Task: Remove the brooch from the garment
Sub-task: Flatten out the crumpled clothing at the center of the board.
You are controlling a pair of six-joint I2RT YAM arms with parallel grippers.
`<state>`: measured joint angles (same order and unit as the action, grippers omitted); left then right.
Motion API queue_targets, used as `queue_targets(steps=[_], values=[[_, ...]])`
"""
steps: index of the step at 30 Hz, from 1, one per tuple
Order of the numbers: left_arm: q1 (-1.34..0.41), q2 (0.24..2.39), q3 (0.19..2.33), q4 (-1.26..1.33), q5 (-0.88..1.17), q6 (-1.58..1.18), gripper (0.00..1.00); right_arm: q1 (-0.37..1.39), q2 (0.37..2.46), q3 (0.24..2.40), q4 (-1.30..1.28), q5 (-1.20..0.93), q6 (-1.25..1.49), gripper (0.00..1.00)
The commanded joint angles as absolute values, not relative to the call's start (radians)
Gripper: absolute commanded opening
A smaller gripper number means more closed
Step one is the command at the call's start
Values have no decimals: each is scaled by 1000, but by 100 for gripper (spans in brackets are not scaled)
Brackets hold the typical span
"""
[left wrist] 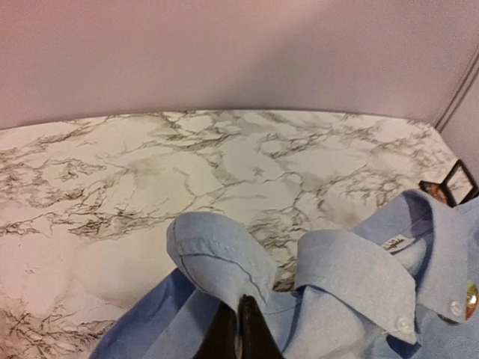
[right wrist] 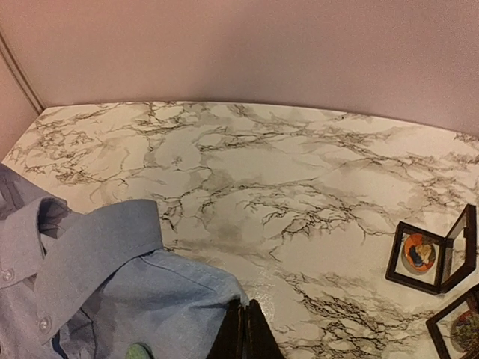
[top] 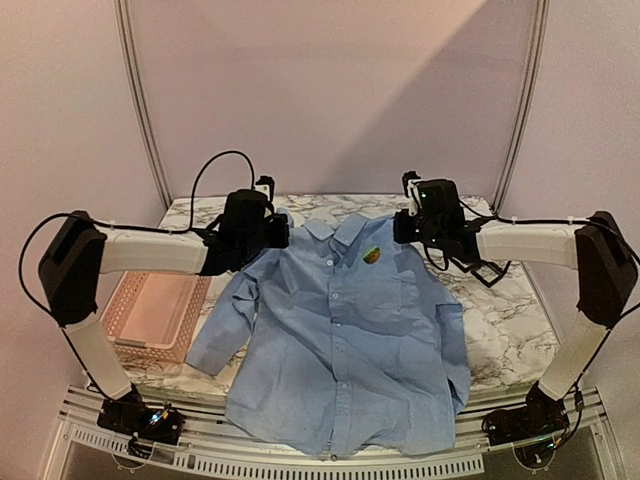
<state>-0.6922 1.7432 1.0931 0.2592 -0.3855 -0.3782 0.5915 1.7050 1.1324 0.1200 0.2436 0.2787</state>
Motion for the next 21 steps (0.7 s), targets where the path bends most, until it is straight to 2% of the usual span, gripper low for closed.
queue_targets(steps=[1,3,4,6,9,11,15,21], values=[[-648,1821,1175,219,-354,-385,20,567,1781,1204,98,211,283,18],[-647,1815,1191,200,-319,-380,46,566,1783,1211,69,206,279,48],[-648,1804,1194,192,-302,-381,57,567,1774,1208,59,200,273,58],[-652,1766,1192,171,-286,-395,72,566,1743,1204,27,200,262,71],[-672,1708,1187,117,-265,-426,88,568,1689,1199,-47,152,248,74],[-699,1679,1181,79,-256,-447,91,583,1661,1187,-83,120,248,74],[-766,1649,1153,62,-219,-512,91,633,1625,1128,-77,21,296,67],[-837,1676,1103,195,-83,-643,89,657,1624,983,88,-142,444,61]])
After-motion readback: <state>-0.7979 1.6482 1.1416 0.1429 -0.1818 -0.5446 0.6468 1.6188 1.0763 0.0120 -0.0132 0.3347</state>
